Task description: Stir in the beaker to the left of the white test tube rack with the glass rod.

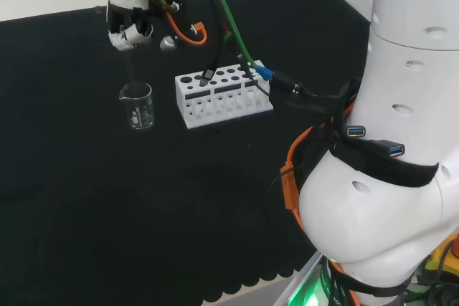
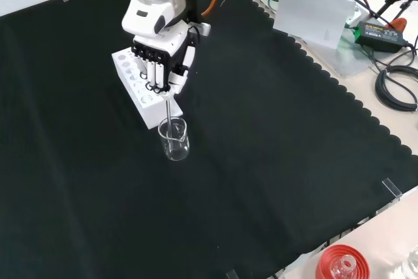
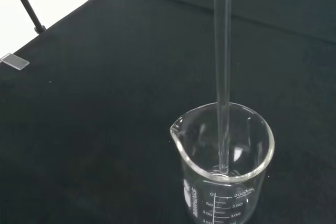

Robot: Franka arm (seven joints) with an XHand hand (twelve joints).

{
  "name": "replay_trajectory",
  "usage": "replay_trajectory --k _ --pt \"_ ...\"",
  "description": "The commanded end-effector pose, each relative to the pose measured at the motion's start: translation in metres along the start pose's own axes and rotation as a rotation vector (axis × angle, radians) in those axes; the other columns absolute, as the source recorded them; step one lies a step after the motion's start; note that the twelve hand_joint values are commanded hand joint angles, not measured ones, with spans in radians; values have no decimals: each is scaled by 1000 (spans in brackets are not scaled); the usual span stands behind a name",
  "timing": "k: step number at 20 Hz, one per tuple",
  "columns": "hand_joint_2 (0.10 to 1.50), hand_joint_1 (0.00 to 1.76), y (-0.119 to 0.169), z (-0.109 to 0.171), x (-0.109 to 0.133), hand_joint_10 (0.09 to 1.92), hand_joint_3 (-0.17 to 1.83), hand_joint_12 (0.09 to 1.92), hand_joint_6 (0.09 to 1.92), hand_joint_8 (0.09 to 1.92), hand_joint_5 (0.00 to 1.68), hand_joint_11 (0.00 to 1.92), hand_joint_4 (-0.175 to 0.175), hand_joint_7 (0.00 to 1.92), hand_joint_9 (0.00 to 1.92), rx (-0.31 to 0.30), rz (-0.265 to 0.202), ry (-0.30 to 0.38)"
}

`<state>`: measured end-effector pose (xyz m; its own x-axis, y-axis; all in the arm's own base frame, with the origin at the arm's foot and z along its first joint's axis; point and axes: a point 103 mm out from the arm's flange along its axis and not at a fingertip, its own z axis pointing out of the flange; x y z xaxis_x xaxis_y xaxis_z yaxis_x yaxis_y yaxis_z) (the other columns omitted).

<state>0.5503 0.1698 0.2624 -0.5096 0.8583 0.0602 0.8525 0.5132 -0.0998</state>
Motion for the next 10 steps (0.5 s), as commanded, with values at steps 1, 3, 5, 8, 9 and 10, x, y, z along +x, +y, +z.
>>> replay_trajectory --k 1,3,5,8,9,10 --pt "1088 1318 -10 -3 -30 528 -175 702 385 773 1227 1517 -175 1287 1639 0 20 12" --pt "1088 1318 -17 -4 -32 528 -175 702 385 773 1227 1517 -175 1287 1639 -3 29 -2" --pt "1088 1318 -23 -4 -30 528 -175 703 385 773 1227 1517 -175 1287 1639 -1 35 -12" --pt "1088 1318 -31 -4 -23 527 -175 703 386 773 1227 1517 -175 1287 1639 3 37 -11" --pt "1088 1318 -33 -4 -19 527 -175 703 386 773 1226 1517 -175 1287 1639 3 35 -7" --pt "1088 1318 -34 -4 -14 527 -175 703 386 773 1226 1517 -175 1287 1639 3 30 -5"
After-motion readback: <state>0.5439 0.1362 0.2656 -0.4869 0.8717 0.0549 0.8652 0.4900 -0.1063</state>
